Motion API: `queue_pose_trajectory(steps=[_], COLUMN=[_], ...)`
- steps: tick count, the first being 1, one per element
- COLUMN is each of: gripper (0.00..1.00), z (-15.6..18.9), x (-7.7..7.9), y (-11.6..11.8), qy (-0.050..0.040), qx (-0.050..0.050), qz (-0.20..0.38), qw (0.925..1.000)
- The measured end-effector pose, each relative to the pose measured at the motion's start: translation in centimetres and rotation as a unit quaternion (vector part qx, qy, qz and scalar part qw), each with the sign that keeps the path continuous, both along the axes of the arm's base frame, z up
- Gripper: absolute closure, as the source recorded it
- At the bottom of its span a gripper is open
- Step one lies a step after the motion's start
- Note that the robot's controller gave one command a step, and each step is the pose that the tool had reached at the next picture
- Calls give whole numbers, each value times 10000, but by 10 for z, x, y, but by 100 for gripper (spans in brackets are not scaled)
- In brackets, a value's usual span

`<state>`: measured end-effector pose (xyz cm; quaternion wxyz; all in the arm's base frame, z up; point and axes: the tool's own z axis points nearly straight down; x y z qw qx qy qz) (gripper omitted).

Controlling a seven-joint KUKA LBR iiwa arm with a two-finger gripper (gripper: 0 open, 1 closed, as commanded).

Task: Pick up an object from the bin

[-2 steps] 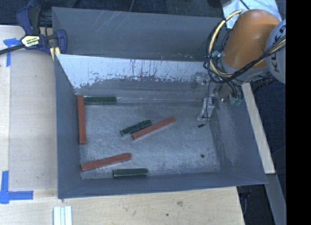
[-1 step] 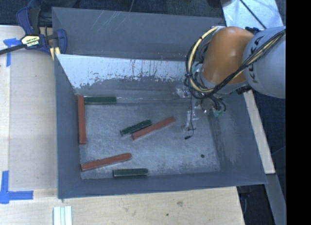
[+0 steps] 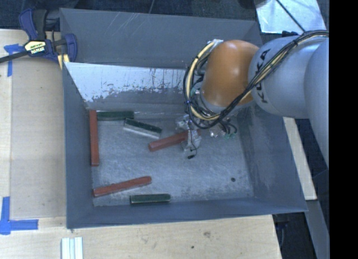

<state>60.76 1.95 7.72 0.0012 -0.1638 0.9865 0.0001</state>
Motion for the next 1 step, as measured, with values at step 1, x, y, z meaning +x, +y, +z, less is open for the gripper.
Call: queue_pose_trajectory(steps=[1], gripper=[100], z=[0], x=[0], y=[0], qy=[0], qx=[-1], qz=[1], qw=[10000])
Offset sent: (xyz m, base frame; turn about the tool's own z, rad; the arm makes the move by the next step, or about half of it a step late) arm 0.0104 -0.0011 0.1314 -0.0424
